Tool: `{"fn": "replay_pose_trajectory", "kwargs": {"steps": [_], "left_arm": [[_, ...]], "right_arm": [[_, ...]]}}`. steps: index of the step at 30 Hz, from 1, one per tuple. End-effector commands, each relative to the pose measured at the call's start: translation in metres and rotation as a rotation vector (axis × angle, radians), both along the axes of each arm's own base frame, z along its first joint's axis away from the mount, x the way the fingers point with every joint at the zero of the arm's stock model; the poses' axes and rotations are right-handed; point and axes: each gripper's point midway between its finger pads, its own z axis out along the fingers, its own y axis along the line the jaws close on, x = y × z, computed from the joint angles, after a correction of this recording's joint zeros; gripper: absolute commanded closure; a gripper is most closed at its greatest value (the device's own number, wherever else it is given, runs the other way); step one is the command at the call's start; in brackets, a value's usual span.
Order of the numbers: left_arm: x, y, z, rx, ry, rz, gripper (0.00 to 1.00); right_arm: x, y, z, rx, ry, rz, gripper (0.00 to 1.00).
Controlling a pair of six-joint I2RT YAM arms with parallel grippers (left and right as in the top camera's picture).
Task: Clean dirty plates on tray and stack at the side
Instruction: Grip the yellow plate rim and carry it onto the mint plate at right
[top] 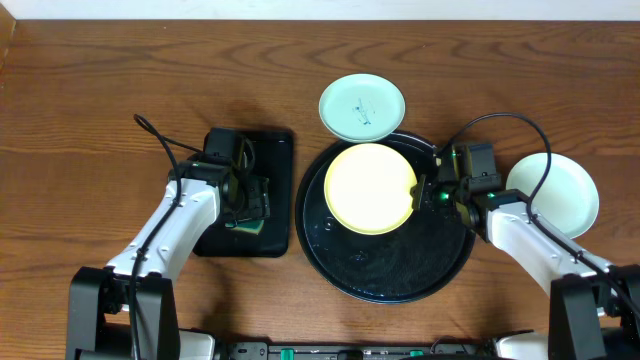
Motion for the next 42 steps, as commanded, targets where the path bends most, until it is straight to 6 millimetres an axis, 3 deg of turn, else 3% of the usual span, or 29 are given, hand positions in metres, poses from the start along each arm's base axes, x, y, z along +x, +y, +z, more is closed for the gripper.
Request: {"fn": "replay_pose_trajectory", "kwargs": {"steps": [1, 7, 13, 17, 21, 26, 35, 42], "left_arm": [[-0.004, 0.001, -0.002, -0.002, 0.012, 0.008, 0.22], [-0.003, 0.001, -0.002, -0.002, 0.008, 0.008, 0.22], [-0.001, 0.001, -0.002, -0.004, -0.002, 0.008, 0.22], [-0.001, 0.001, -0.002, -0.004, -0.003, 0.008, 0.22], [-0.001, 0.001, -0.002, -0.004, -0.001, 0.008, 0.22], [0.0, 0.001, -0.002, -0.004, -0.006, 0.008, 0.22], [0.0, 0.001, -0.002, -0.004, -0.006, 0.008, 0.22], [0.0, 0.001, -0.002, -0.004, -0.006, 0.008, 0.21]], "right_arm": [[0.006, -0.007, 0.019, -0.048, -0.094, 0.041, 0.99], [0.009, -0.035, 0.041, -0.235, -0.202, 0.024, 0.99], [0.012, -0.067, 0.081, -0.555, -0.366, -0.017, 0.99], [0.011, -0.069, 0.097, -0.713, -0.439, 0.015, 0.99], [0.008, -0.062, 0.107, -0.849, -0.491, 0.082, 0.98], [0.004, -0.04, 0.125, -1.018, -0.591, 0.186, 0.99], [-0.007, 0.015, 0.186, -1.276, -0.87, 0.28, 0.99], [-0.009, 0.018, 0.206, -1.358, -0.913, 0.259, 0.99]]}}
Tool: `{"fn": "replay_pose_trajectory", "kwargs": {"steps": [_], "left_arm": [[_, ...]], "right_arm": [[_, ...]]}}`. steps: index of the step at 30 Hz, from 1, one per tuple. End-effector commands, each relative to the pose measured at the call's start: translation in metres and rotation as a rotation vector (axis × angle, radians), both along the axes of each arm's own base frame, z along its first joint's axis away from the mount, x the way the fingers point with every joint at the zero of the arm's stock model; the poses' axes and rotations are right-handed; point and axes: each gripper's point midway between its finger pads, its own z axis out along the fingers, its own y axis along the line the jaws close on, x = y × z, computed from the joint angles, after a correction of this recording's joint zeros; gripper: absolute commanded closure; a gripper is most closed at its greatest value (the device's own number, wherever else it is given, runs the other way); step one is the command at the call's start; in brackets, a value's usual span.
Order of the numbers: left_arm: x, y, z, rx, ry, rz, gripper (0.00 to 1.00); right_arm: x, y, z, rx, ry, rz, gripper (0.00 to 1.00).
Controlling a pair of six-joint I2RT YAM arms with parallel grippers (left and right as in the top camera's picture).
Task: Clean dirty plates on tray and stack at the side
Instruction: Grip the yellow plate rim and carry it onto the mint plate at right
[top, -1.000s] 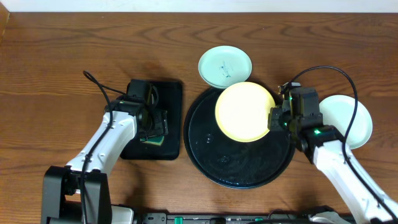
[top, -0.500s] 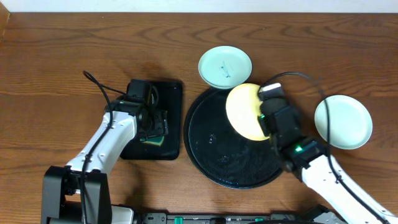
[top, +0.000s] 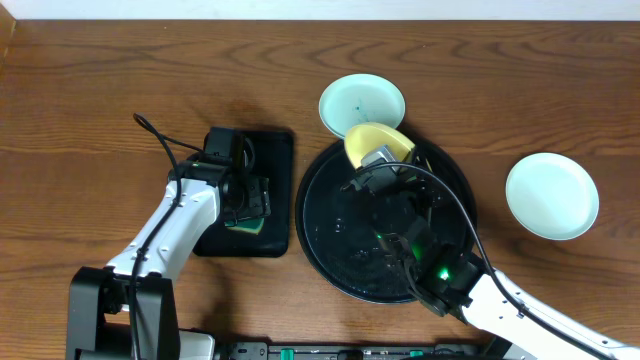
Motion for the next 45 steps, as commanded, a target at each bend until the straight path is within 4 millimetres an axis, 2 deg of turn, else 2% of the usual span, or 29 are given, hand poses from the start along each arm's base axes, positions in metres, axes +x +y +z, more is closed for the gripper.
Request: {"fn": "replay_pose_trajectory", "kwargs": {"steps": [1, 13, 19, 23, 26, 27, 30, 33, 35, 38, 45], "left_arm": [[-0.004, 0.001, -0.002, -0.001, 0.011, 0.008, 0.22], [-0.004, 0.001, -0.002, -0.001, 0.011, 0.007, 0.22], [-0.004, 0.001, -0.002, -0.001, 0.012, 0.008, 0.21], [-0.004, 0.001, -0.002, -0.001, 0.012, 0.008, 0.22], [-0.004, 0.001, -0.002, -0.001, 0.012, 0.008, 0.22], [-0.004, 0.001, -0.002, -0.001, 0.012, 0.008, 0.22], [-0.004, 0.001, -0.002, -0.001, 0.012, 0.008, 0.22], [-0.005, 0.001, -0.003, -0.001, 0.016, 0.008, 0.21], [-0.008, 0.002, -0.006, 0.001, 0.024, 0.008, 0.21], [-0.012, 0.002, -0.009, 0.002, 0.034, 0.008, 0.21], [-0.016, 0.003, -0.015, 0.003, 0.038, 0.008, 0.21]], "right_arm": [[-0.002, -0.01, 0.013, -0.068, -0.028, -0.047, 0.99], [-0.002, -0.01, 0.013, -0.064, -0.029, -0.048, 0.99], [0.0, -0.019, 0.008, 0.042, -0.038, -0.1, 0.99], [0.003, -0.038, -0.008, 0.228, -0.029, -0.193, 0.99], [0.004, -0.051, -0.041, 0.409, 0.074, -0.249, 0.99], [0.003, -0.064, -0.06, 0.537, 0.136, -0.318, 0.99], [0.001, -0.092, -0.093, 0.779, 0.24, -0.482, 0.99], [0.005, -0.117, -0.121, 1.018, 0.348, -0.613, 0.99], [0.008, -0.131, -0.132, 1.157, 0.404, -0.669, 0.99], [0.011, -0.155, -0.136, 1.292, 0.425, -0.718, 0.99], [-0.005, -0.239, -0.139, 1.474, 0.311, -0.922, 0.99]]}}
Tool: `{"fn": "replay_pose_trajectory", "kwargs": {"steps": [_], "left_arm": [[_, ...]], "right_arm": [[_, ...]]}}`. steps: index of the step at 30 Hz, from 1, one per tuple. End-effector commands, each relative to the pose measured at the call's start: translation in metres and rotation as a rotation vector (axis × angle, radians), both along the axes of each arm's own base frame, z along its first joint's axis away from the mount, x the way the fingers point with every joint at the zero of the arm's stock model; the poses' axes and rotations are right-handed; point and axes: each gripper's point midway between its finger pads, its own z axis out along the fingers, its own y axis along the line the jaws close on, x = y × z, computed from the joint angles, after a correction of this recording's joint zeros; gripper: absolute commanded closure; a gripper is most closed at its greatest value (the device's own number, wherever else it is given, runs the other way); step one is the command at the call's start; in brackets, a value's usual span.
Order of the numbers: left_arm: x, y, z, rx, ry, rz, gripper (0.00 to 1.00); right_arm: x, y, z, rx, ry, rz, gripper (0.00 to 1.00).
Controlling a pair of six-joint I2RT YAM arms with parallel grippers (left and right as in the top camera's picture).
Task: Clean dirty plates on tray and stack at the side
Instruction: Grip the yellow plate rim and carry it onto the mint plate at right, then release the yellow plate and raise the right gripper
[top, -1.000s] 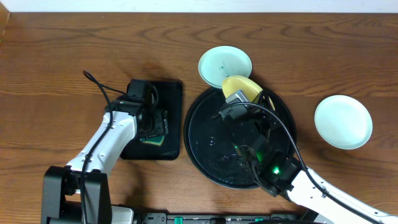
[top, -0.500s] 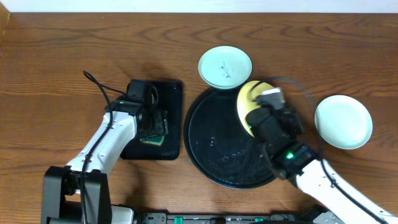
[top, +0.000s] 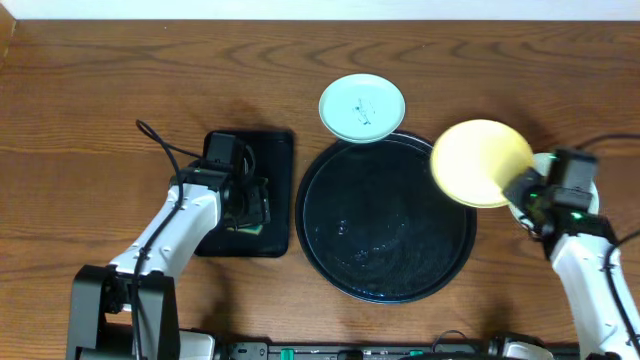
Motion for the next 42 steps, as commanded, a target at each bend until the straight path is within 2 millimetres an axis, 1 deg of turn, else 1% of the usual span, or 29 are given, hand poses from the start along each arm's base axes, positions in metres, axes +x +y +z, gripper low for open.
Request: {"fn": "replay_pose_trajectory", "kwargs": {"steps": [1, 3, 4, 5, 6, 9, 13, 16, 17, 19, 22, 25, 26, 27, 28, 30, 31, 34, 35, 37, 39, 40, 42], "left_arm": [[-0.004, 0.001, -0.002, -0.001, 0.012, 0.007, 0.21], [-0.003, 0.001, -0.002, -0.002, 0.008, 0.008, 0.21], [-0.003, 0.001, -0.002, -0.002, 0.006, 0.007, 0.21], [-0.002, 0.001, -0.002, -0.003, 0.003, 0.008, 0.21], [-0.002, 0.001, -0.002, -0.003, 0.002, 0.008, 0.21], [-0.001, 0.001, -0.002, -0.004, -0.002, 0.007, 0.21], [-0.001, 0.001, -0.002, -0.004, -0.002, 0.007, 0.21], [-0.001, 0.001, -0.002, -0.004, -0.002, 0.007, 0.21], [-0.001, 0.001, -0.002, -0.004, -0.002, 0.007, 0.21], [0.0, 0.0, -0.001, -0.004, -0.004, 0.007, 0.21], [0.003, 0.0, 0.002, -0.006, -0.017, 0.005, 0.21], [0.009, -0.001, 0.013, -0.01, -0.047, 0.005, 0.21], [0.011, -0.001, 0.017, -0.013, -0.064, 0.005, 0.21], [0.011, -0.001, 0.02, -0.014, -0.075, 0.005, 0.21], [0.012, -0.001, 0.023, -0.016, -0.086, 0.006, 0.21], [0.013, -0.001, 0.028, -0.018, -0.102, 0.006, 0.21], [0.014, -0.001, 0.029, -0.018, -0.107, 0.006, 0.21], [0.014, -0.001, 0.029, -0.018, -0.107, 0.006, 0.21], [0.014, -0.001, 0.029, -0.019, -0.107, 0.006, 0.21], [0.014, -0.001, 0.029, -0.019, -0.107, 0.006, 0.21], [0.013, -0.001, 0.029, -0.019, -0.106, 0.006, 0.21], [0.013, -0.001, 0.029, -0.019, -0.106, 0.006, 0.21], [0.013, -0.001, 0.029, -0.019, -0.106, 0.006, 0.21]], "right_arm": [[-0.005, -0.023, 0.002, 0.088, -0.028, -0.091, 0.99], [-0.013, -0.041, 0.001, 0.091, -0.025, -0.156, 0.99], [-0.016, -0.046, 0.0, 0.093, -0.022, -0.178, 0.99], [-0.025, -0.059, -0.004, 0.099, -0.006, -0.231, 0.99], [-0.028, -0.063, -0.006, 0.1, 0.002, -0.249, 0.99], [-0.049, -0.084, -0.022, 0.099, 0.075, -0.344, 0.99], [-0.061, -0.098, -0.04, 0.152, 0.118, -0.444, 0.99], [-0.063, -0.102, -0.05, 0.175, 0.134, -0.46, 0.99], [-0.064, -0.102, -0.051, 0.176, 0.138, -0.46, 0.96], [-0.064, -0.102, -0.054, 0.179, 0.146, -0.457, 0.77], [-0.061, -0.099, -0.054, 0.19, 0.138, -0.439, 0.69], [-0.044, -0.083, -0.049, 0.225, 0.087, -0.266, 0.59], [-0.035, -0.075, -0.044, 0.253, 0.048, -0.197, 0.57], [-0.03, -0.07, -0.041, 0.268, 0.024, -0.159, 0.56], [-0.022, -0.061, -0.036, 0.297, -0.015, -0.095, 0.55], [-0.008, -0.041, -0.024, 0.34, -0.094, 0.051, 0.53], [0.004, -0.02, -0.014, 0.366, -0.138, 0.161, 0.51], [0.017, 0.004, -0.006, 0.344, -0.148, 0.283, 0.48], [0.024, 0.018, 0.0, 0.325, -0.151, 0.35, 0.48], [0.037, 0.043, 0.015, 0.298, -0.163, 0.46, 0.47], [0.049, 0.06, 0.031, 0.271, -0.165, 0.52, 0.45], [0.052, 0.065, 0.037, 0.261, -0.164, 0.536, 0.45], [0.066, 0.089, 0.065, 0.22, -0.161, 0.608, 0.43]]}}
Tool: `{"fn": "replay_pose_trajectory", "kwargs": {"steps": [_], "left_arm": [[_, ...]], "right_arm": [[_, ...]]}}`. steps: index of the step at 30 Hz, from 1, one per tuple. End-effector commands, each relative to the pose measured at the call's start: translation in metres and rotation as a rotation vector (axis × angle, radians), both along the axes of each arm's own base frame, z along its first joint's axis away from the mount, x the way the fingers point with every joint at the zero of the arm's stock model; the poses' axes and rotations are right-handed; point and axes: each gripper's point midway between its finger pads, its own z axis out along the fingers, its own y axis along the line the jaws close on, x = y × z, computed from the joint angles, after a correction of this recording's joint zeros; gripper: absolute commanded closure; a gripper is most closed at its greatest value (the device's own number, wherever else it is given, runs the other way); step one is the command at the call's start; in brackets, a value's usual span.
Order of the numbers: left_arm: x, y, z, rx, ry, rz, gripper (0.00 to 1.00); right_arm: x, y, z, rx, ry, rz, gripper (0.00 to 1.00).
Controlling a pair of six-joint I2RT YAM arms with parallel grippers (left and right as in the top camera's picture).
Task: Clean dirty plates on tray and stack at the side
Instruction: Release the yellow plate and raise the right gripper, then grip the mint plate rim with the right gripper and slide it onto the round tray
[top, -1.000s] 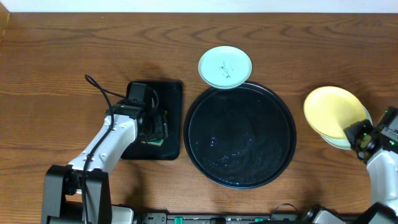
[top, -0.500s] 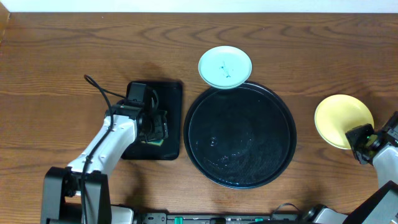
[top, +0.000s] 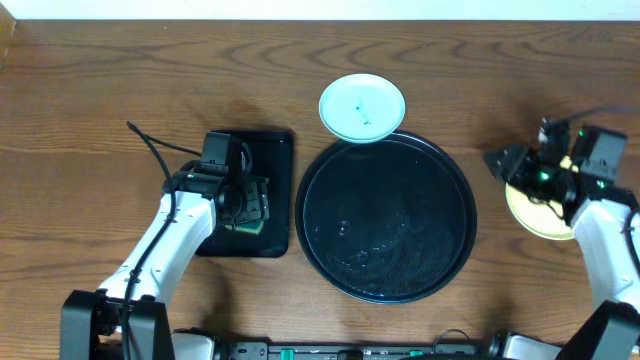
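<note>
A yellow plate (top: 538,218) lies flat on the table at the far right, partly under my right arm. My right gripper (top: 506,162) hovers at that plate's upper left rim, its fingers spread and nothing between them. The large round black tray (top: 385,285) in the middle holds no plate and looks wet. A pale green plate (top: 362,107) with dark specks sits just behind the tray. At the left, my left gripper (top: 250,208) is down on a small black rectangular tray (top: 215,240), shut on a green-yellow sponge (top: 253,224).
The left arm's cable (top: 150,145) loops over the table to the left of the small tray. The back edge of the wooden table runs along the top of the view.
The yellow plate was held tilted in the air at the tray's right edge; now it lies flat at the far right where the pale plate stood, and my right gripper has let go. The left arm barely moved.
The yellow plate first lay on the round tray with my right gripper at its right rim. Then it was lifted on edge at the tray's back. Then it was carried past the tray's right side. It now rests on the pale plate at the right.
</note>
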Motion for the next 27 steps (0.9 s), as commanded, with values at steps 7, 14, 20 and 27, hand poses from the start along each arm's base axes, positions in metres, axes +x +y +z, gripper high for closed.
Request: {"fn": "replay_pose_trajectory", "kwargs": {"steps": [7, 14, 20, 27], "left_arm": [[0.006, 0.0, 0.008, -0.005, -0.022, 0.006, 0.21], [0.006, 0.0, 0.008, -0.006, -0.021, 0.006, 0.21], [0.006, 0.0, 0.008, -0.006, -0.021, 0.006, 0.21], [0.006, 0.0, 0.008, -0.006, -0.021, 0.006, 0.21]], "right_arm": [[0.032, 0.082, 0.085, -0.059, -0.02, 0.171, 0.42], [0.061, 0.122, 0.092, -0.095, -0.057, 0.195, 0.42], [0.077, 0.169, 0.036, 0.013, 0.092, 0.143, 0.41], [0.085, 0.191, -0.034, 0.05, 0.276, -0.05, 0.39]]}}
